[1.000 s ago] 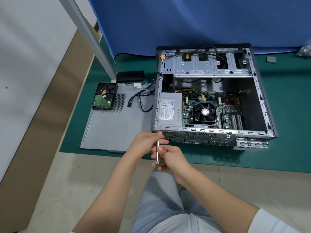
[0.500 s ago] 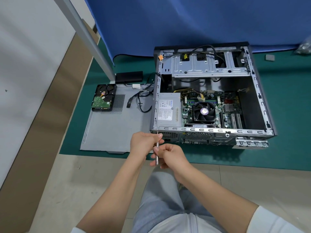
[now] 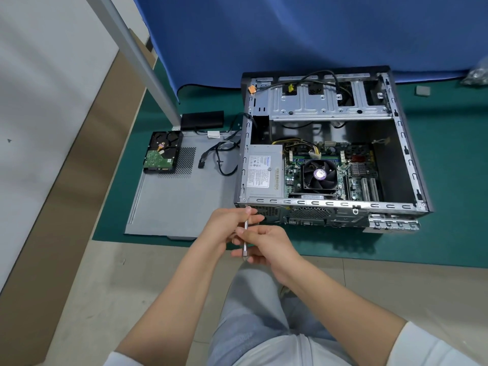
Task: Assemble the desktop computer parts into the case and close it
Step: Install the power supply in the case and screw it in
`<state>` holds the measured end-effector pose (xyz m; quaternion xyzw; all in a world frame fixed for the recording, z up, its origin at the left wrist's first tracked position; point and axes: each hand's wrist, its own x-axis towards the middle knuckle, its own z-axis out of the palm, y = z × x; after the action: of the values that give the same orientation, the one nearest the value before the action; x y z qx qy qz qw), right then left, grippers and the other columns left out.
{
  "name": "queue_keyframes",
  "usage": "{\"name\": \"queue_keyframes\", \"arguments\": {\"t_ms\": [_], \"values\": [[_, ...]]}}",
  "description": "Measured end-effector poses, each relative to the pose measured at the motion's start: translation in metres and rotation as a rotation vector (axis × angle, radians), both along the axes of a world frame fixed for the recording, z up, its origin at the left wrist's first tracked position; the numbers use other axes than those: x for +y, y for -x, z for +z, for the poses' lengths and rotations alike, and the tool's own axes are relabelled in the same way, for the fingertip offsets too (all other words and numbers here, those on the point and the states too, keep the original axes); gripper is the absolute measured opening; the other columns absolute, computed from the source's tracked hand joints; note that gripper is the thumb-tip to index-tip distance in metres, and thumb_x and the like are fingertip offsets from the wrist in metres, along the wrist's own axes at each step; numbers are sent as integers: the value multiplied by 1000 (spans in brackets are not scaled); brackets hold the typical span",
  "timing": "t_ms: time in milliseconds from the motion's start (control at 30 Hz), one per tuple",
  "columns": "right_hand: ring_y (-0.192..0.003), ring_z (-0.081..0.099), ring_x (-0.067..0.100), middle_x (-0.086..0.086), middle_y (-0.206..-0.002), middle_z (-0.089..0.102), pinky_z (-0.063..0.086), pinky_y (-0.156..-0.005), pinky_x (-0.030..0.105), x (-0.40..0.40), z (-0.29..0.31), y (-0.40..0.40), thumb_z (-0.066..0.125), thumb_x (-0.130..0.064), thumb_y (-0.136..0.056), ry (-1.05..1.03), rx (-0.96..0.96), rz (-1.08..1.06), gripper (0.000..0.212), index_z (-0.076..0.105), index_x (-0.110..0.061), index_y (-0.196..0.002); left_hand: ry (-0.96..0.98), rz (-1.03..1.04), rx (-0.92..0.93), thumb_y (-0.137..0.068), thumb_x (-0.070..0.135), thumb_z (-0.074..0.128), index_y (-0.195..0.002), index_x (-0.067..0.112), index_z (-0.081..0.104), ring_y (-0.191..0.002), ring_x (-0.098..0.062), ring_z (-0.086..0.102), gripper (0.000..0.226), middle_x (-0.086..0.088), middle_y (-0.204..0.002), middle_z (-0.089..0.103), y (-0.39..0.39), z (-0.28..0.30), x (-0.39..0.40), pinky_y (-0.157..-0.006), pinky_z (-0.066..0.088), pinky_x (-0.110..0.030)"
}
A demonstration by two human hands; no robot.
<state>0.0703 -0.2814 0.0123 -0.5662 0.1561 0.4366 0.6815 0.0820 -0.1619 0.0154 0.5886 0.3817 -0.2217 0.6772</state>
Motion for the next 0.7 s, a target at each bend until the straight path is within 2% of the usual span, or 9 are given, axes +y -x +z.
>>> {"name": "queue_keyframes", "arguments": {"t_ms": [100, 200, 333, 500, 633, 700], "values": [[-67, 72, 25, 7, -74, 71, 45, -48, 22, 1, 0, 0, 71, -13, -86, 29, -7, -10, 9, 65, -6, -84, -15, 64, 31, -94, 12, 57, -91, 6, 67, -58, -16, 70, 12, -3, -73, 74, -3, -1, -2, -40, 46, -19], [-58, 70, 22, 5, -65, 68, 43, -44, 20, 7, 1, 1, 63, -11, -91, 70, -31, -34, 12, 63, 1, -90, -39, 82, 33, -92, 11, 61, -88, 7, 69, -61, -13, 70, 10, -3, -74, 74, -4, -5, -1, -54, 55, -22], [-55, 68, 18, 2, -66, 68, 40, -45, 18, 8, -1, 1, 53, -12, -97, 79, -43, -27, 17, 61, -4, -84, -88, 127, 8, -85, 8, 69, -83, 5, 70, -54, -10, 68, 4, -2, -68, 73, -3, -8, -2, -45, 48, -16], [-54, 66, 16, 0, -61, 67, 39, -45, 17, 9, -4, 2, 47, -10, -100, -3, 9, -48, 23, 61, -6, -82, -141, 147, -2, -79, 12, 76, -76, 9, 72, -54, -19, 63, 6, -3, -70, 74, 0, -9, -4, -53, 48, -26], [-51, 63, 14, 3, -62, 66, 38, -42, 17, 12, -6, 3, 42, -10, -102, -118, 72, -103, 31, 61, -5, -77, -223, 91, -42, -76, 17, 79, -76, 10, 73, -43, -18, 45, 9, -4, -77, 75, 3, -9, -3, -46, 44, -25], [-50, 62, 13, 2, -62, 67, 38, -42, 17, 13, -7, 3, 42, -10, -102, -121, 77, -112, 30, 61, -5, -79, -216, 39, -52, -77, 20, 78, -83, 9, 74, -51, -19, 53, 13, -2, -78, 75, 4, -6, -1, -45, 46, -26]]}}
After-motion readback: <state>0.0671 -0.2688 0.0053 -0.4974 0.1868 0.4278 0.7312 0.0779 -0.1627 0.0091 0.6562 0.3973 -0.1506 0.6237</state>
